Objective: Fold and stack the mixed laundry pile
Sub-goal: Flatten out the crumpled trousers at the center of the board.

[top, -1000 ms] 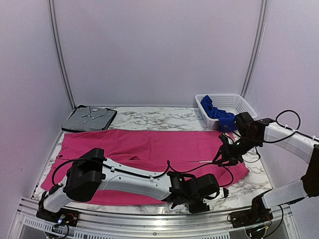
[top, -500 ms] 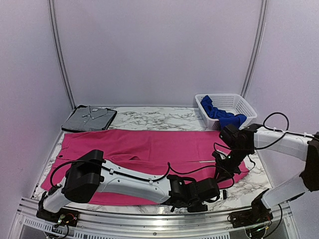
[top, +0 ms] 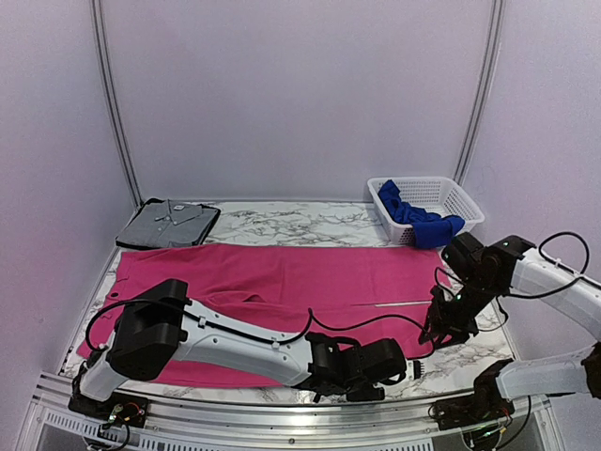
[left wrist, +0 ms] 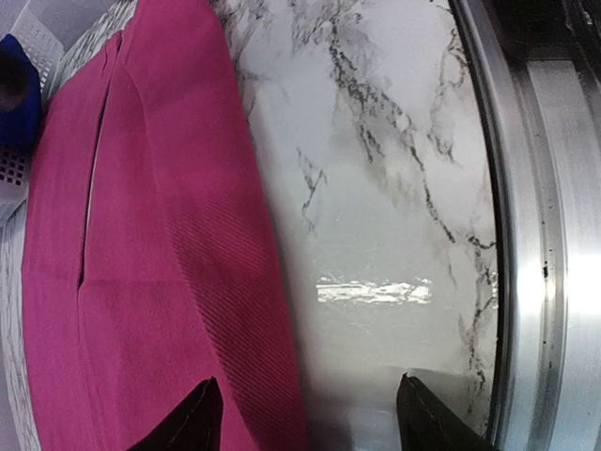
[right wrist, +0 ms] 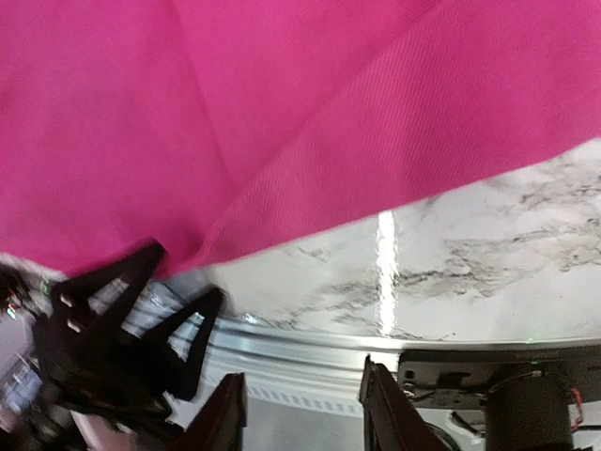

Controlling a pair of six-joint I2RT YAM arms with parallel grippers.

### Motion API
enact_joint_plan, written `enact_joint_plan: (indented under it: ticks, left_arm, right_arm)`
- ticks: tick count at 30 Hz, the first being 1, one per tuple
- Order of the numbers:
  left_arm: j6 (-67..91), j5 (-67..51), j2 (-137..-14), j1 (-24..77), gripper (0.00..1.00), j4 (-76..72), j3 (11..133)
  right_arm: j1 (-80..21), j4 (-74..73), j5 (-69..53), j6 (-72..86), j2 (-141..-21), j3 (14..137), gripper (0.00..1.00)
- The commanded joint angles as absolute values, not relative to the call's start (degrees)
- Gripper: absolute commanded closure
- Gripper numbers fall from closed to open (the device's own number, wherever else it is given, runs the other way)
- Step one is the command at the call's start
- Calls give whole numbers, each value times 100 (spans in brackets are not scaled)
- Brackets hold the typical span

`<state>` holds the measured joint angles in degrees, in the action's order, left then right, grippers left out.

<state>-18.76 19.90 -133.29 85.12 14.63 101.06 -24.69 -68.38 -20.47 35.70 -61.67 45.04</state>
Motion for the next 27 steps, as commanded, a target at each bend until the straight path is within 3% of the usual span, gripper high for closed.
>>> enact_joint_plan:
  ticks: [1,7,15,22,27]
  left_arm:
    - [-2253,1579,-13287,8684,35,1238,10127]
    - [-2618,1287,-13412,8753,39,1042,10217]
    - [-2891,1066,-13642,8809,61,1030,10171]
    - [-2974,812,-13808,8824,72,1020,10255]
    - [-2962,747,-13833,8843,79,1020,10223]
  right_arm:
    - [-2134,-6717,-1677,3476,-6554,5356,55]
    - [-2136,-6393,-1600,3189,-7323,5692,53]
    - [-2500,-6107,-1798,2947,-8098,5769,64]
    - [-2795,-5899,-1612,2657,-8885,6052,65]
    - [-2848,-6163,-1293,2303,-9242,6157,77]
